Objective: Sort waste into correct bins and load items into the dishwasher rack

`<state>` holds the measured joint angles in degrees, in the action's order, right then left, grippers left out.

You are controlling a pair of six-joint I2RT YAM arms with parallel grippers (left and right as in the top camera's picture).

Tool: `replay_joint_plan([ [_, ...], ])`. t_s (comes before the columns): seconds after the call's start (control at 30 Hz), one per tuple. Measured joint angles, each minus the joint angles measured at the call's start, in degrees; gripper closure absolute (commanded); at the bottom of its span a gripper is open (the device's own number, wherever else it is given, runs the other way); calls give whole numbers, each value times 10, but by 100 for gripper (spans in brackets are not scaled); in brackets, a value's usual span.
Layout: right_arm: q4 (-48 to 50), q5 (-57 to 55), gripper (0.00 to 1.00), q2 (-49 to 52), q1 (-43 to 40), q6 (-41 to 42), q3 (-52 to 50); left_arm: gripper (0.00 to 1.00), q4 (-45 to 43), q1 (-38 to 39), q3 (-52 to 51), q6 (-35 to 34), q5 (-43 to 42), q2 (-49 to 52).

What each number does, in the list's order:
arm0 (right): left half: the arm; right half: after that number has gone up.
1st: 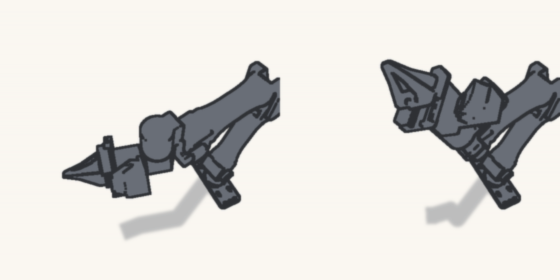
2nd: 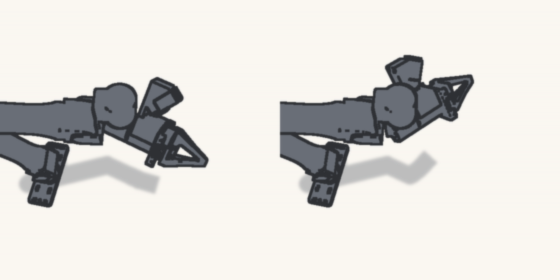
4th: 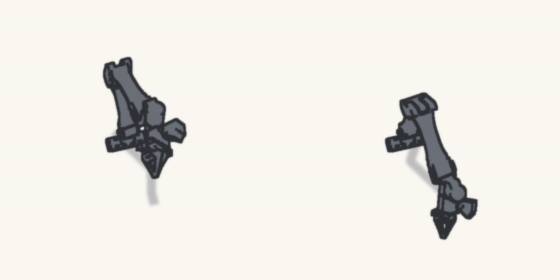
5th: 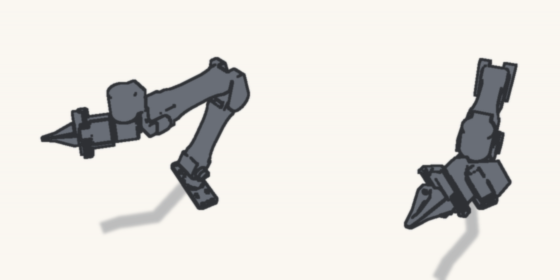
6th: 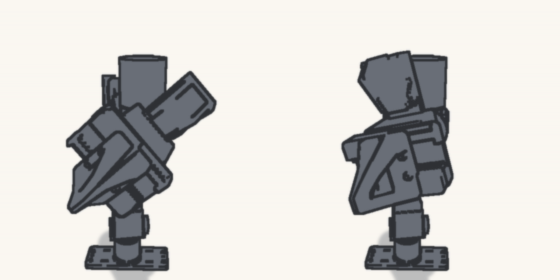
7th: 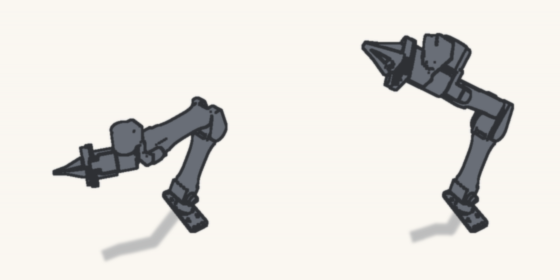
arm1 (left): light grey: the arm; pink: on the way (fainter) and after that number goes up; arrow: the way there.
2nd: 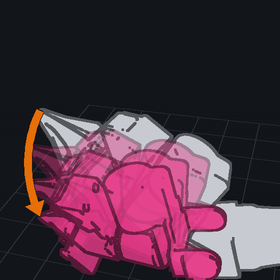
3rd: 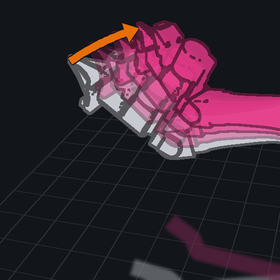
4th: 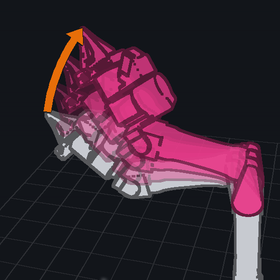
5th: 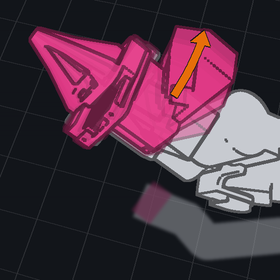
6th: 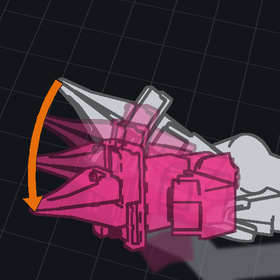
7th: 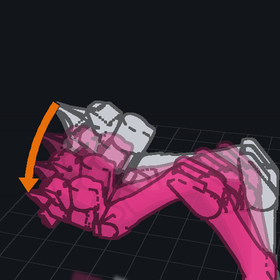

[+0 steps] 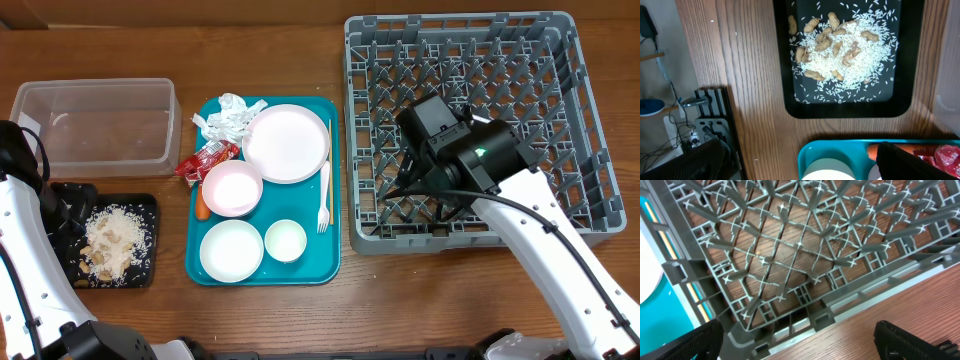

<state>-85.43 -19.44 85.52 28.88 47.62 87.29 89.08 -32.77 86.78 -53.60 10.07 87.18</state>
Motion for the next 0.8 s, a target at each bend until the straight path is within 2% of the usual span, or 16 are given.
replay_joint_plan([
  [0.53, 1, 12, 0, 0, 0, 2, 0, 0, 0, 0, 0, 0, -5, 0],
  [0.67, 2, 12, 0, 0, 0, 2, 0, 0, 21, 0, 0, 0, -92, 0],
  [0.8, 2, 12, 0, 0, 0, 2, 0, 0, 16, 0, 0, 2, -142, 0],
])
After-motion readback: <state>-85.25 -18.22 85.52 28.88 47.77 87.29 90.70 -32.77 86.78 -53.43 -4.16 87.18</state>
